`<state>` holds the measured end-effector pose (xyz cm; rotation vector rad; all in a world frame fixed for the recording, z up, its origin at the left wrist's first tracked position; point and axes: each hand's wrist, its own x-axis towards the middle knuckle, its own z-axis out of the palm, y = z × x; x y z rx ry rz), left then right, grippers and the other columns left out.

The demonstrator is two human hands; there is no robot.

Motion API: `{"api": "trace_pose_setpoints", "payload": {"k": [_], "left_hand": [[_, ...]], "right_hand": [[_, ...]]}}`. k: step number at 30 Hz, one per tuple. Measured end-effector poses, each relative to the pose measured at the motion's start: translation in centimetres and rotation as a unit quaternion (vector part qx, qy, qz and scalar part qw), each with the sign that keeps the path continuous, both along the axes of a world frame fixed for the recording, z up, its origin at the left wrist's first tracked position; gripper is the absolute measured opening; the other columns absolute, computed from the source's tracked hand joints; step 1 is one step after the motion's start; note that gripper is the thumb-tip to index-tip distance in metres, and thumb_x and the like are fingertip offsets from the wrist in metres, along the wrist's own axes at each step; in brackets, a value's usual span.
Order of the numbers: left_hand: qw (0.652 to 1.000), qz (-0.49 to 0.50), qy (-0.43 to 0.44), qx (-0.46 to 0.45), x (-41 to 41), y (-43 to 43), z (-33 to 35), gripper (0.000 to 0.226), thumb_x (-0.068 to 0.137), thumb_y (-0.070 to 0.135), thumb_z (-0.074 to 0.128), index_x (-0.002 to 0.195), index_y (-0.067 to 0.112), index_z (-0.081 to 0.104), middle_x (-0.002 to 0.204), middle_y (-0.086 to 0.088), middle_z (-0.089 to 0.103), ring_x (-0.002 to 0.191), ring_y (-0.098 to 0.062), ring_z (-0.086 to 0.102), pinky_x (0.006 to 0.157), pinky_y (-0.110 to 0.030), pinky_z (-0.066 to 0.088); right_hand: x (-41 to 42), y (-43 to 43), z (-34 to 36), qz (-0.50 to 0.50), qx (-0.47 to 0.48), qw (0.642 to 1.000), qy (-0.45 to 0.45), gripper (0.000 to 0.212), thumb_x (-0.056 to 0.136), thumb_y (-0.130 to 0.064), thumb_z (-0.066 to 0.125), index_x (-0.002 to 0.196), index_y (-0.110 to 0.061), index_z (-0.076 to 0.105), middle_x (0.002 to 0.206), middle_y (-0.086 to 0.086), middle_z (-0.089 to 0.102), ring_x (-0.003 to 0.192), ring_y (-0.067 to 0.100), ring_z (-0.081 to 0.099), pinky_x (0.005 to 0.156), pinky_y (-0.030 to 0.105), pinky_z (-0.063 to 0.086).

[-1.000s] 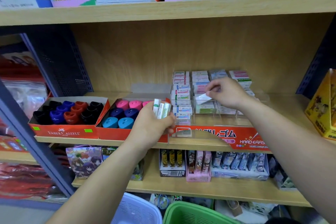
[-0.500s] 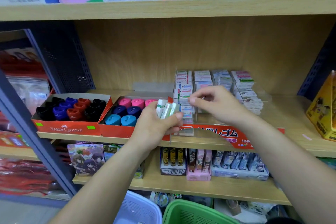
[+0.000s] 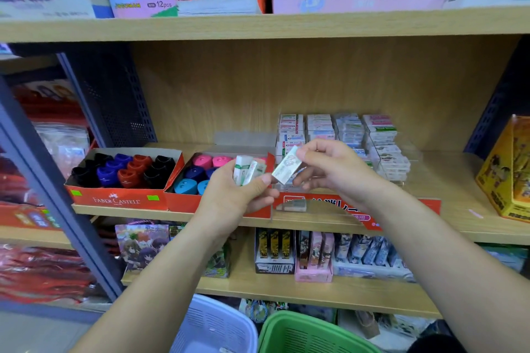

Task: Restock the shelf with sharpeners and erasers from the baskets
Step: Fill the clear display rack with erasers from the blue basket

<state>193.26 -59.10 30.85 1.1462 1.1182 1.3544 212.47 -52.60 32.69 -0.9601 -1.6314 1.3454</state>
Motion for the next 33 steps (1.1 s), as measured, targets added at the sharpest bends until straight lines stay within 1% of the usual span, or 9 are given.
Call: {"api": "trace_pose_setpoints", "payload": {"k": [4,8,12,16,20,23,27,29,33], "left_hand": [[1.000,0.009,0.010,0.004,-0.1,-0.4,0.2,0.018,0.095,0.007,0.066,0.113,0.009,0.063,0.101,-0.014,0.077,0.089,-0.028,0.076,0.069,-0.026,0.063],[0.999,0.005,0.044,0.014,0.5,-0.6,0.3,0.018,0.097,0.007,0.065,0.114,0.008,0.063,0.101,-0.013,0.076,0.085,-0.025,0.077,0.067,-0.024,0.062],[0.997,-0.008,0.072,0.013,1.6,-0.6,0.3,0.014,0.098,0.007,0.063,0.111,0.005,0.064,0.098,-0.014,0.076,0.078,-0.021,0.075,0.065,-0.025,0.062],[0.983,0.026,0.180,0.034,1.3,-0.1,-0.2,0.006,0.099,0.013,0.064,0.102,0.010,0.068,0.083,-0.013,0.074,0.064,-0.008,0.067,0.055,-0.024,0.056],[0.976,0.046,0.209,0.029,0.9,0.9,-0.4,0.006,0.099,0.018,0.065,0.096,0.014,0.068,0.072,-0.005,0.072,0.054,-0.004,0.061,0.053,-0.019,0.052],[0.978,0.048,0.202,0.024,0.8,1.7,-0.4,0.008,0.099,0.017,0.065,0.095,0.010,0.069,0.071,-0.006,0.071,0.057,-0.009,0.061,0.056,-0.022,0.054],[0.980,0.041,0.193,0.023,0.8,2.7,-0.4,0.008,0.099,0.015,0.063,0.096,0.009,0.068,0.073,-0.008,0.071,0.065,-0.013,0.065,0.060,-0.025,0.057],[0.983,0.036,0.180,0.019,0.8,3.0,-0.3,0.009,0.099,0.015,0.063,0.097,0.007,0.068,0.076,-0.010,0.071,0.066,-0.015,0.066,0.060,-0.025,0.058],[0.987,0.029,0.155,0.008,0.6,3.0,-0.2,0.007,0.099,0.012,0.064,0.098,0.006,0.067,0.075,-0.010,0.070,0.061,-0.011,0.066,0.058,-0.023,0.059]], "right_hand": [[0.0,-0.3,0.1,-0.009,-0.005,1.000,0.002,0.014,0.101,-0.021,0.060,0.092,-0.011,0.064,0.094,0.013,0.076,0.075,0.022,0.073,0.070,0.034,0.057],[-0.4,-0.9,0.2,-0.024,-0.018,0.999,0.016,0.012,0.100,-0.021,0.061,0.095,-0.011,0.063,0.094,0.014,0.076,0.074,0.024,0.073,0.063,0.032,0.059],[-0.1,-1.0,-0.2,-0.060,-0.020,0.998,0.021,0.014,0.103,-0.023,0.056,0.106,-0.016,0.068,0.106,0.012,0.066,0.076,0.025,0.070,0.059,0.037,0.060],[2.3,0.5,-0.5,-0.109,-0.004,0.992,-0.061,0.014,0.101,-0.026,0.061,0.111,-0.019,0.068,0.109,0.007,0.065,0.054,0.011,0.058,0.045,0.025,0.047],[5.0,3.6,0.2,-0.158,0.011,0.985,-0.074,0.006,0.095,-0.010,0.069,0.097,-0.012,0.063,0.082,0.004,0.069,0.060,0.017,0.058,0.059,0.031,0.055],[5.7,6.2,0.9,-0.209,0.036,0.975,-0.061,0.016,0.095,0.002,0.061,0.092,-0.013,0.068,0.091,0.017,0.071,0.068,0.022,0.069,0.076,0.036,0.063],[5.1,9.1,1.0,-0.226,0.106,0.952,-0.179,0.010,0.093,-0.005,0.066,0.097,-0.012,0.071,0.075,0.005,0.071,0.063,0.017,0.067,0.057,0.031,0.056],[4.6,10.2,0.7,-0.211,0.144,0.930,-0.264,0.008,0.091,-0.011,0.069,0.093,-0.018,0.072,0.071,-0.004,0.067,0.061,0.011,0.060,0.057,0.026,0.044],[4.2,11.1,-0.2,-0.181,0.180,0.898,-0.358,0.021,0.094,-0.011,0.061,0.080,-0.025,0.070,0.078,-0.018,0.063,0.074,0.000,0.060,0.064,0.020,0.046]]}}
